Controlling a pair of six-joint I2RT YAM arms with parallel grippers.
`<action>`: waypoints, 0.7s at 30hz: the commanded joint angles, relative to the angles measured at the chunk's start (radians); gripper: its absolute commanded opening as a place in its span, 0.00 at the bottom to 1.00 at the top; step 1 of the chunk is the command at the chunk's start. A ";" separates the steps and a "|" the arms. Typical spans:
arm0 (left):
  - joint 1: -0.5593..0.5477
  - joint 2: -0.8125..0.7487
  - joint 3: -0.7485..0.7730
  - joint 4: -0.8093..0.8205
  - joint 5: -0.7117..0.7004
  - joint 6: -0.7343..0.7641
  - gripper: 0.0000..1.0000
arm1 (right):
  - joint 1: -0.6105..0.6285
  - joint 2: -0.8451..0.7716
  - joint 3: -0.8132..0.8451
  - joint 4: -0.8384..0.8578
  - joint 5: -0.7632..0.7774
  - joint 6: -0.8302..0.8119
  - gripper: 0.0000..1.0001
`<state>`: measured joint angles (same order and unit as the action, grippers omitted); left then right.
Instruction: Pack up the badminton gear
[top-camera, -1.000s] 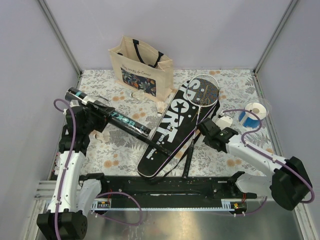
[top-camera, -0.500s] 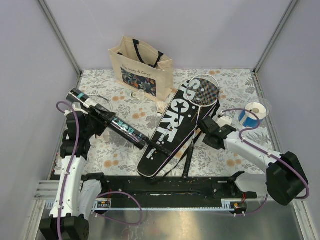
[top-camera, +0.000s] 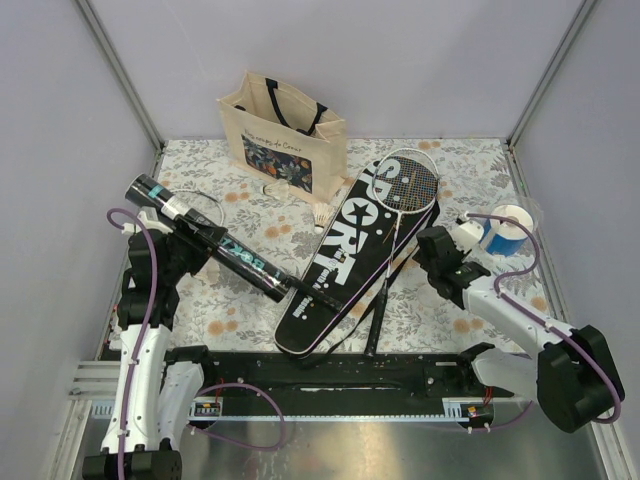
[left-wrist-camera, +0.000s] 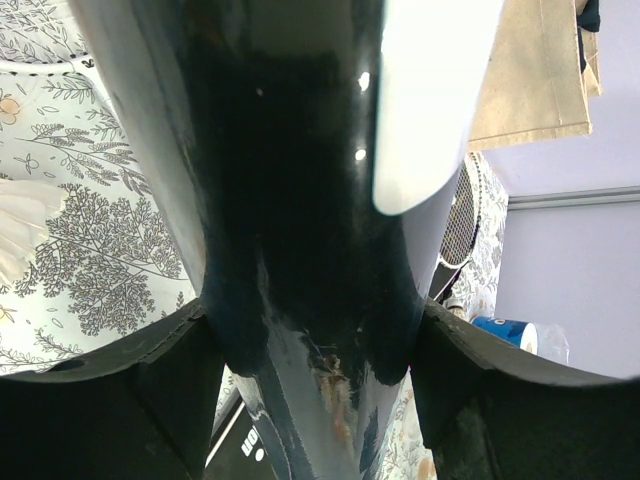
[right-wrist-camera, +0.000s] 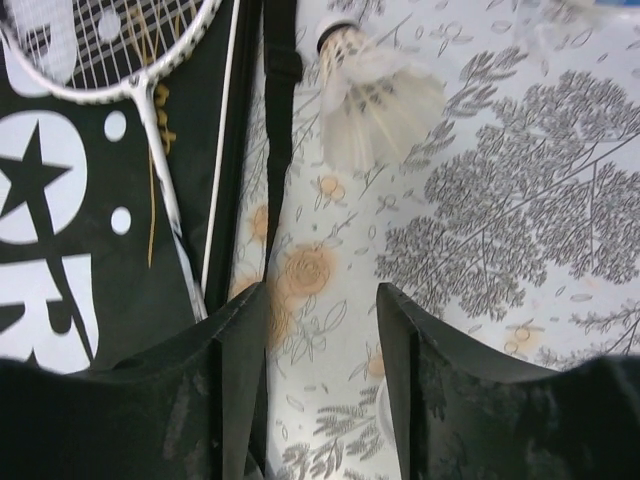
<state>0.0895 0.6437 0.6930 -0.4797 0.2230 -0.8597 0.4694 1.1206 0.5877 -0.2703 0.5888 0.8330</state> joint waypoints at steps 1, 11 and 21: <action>0.004 -0.012 0.013 0.053 -0.013 0.025 0.38 | -0.050 0.014 -0.031 0.164 0.094 0.012 0.59; 0.004 -0.013 0.016 0.046 -0.025 0.027 0.38 | -0.196 0.142 -0.095 0.489 -0.035 -0.001 0.58; 0.006 -0.003 0.022 0.038 -0.034 0.034 0.38 | -0.242 0.262 -0.068 0.568 -0.072 0.032 0.53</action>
<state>0.0895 0.6434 0.6930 -0.4843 0.2070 -0.8413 0.2382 1.3621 0.4896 0.2359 0.5167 0.8463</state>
